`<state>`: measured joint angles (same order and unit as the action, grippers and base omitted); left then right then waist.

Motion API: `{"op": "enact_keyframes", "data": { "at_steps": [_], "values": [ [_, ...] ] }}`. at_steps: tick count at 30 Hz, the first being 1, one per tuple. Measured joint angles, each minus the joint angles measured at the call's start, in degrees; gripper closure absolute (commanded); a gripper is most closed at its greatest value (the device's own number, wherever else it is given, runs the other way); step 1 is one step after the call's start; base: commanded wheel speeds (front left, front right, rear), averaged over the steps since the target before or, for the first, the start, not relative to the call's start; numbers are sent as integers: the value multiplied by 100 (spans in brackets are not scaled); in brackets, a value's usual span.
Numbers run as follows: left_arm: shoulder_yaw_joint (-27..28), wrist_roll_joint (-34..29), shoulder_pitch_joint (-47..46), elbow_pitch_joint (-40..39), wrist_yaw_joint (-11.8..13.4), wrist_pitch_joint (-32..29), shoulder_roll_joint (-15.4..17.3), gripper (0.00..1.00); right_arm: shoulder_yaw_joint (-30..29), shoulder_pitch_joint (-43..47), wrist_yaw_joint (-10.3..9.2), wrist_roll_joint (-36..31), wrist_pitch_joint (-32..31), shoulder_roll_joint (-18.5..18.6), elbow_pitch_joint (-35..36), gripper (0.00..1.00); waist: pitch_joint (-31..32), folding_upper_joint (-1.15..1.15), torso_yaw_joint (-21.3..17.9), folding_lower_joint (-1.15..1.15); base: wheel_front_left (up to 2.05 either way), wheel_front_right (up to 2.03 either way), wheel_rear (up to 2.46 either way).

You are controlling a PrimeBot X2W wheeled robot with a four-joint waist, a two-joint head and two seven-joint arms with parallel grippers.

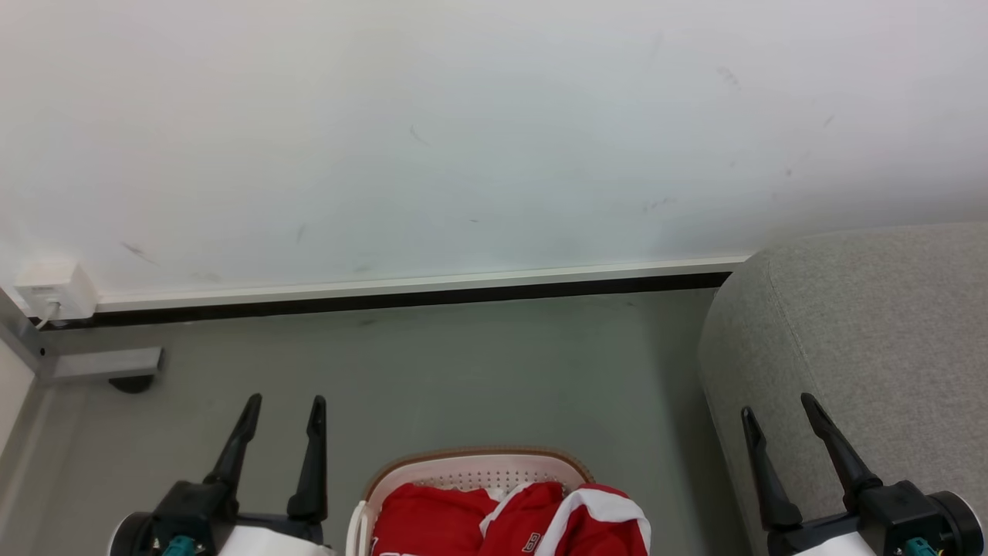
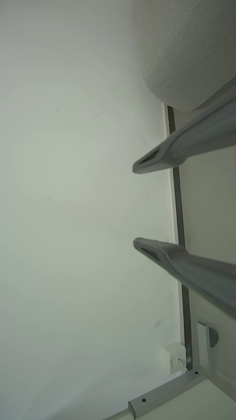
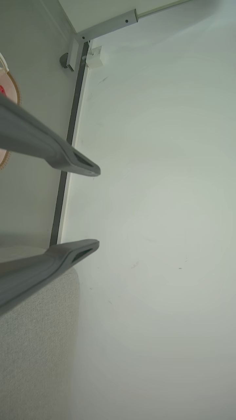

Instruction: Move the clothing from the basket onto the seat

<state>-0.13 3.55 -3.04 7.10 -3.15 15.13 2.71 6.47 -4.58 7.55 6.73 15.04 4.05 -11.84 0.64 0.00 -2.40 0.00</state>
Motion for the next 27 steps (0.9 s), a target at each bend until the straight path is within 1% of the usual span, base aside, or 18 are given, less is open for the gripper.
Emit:
{"op": "enact_keyframes", "data": {
  "at_steps": [13,22,27],
  "values": [
    [0,119,-10,96,15,0,0,0,10,-5,0,34,0,1,1,0,-43,0,-52,0,0,0,0],
    [11,157,-59,233,15,0,0,0,3,-80,0,96,1,15,13,0,-148,0,-264,0,0,0,0],
    [12,156,-129,376,10,0,-1,0,-10,-127,0,243,1,8,26,0,-273,0,-429,0,0,0,0]
  ]
}}
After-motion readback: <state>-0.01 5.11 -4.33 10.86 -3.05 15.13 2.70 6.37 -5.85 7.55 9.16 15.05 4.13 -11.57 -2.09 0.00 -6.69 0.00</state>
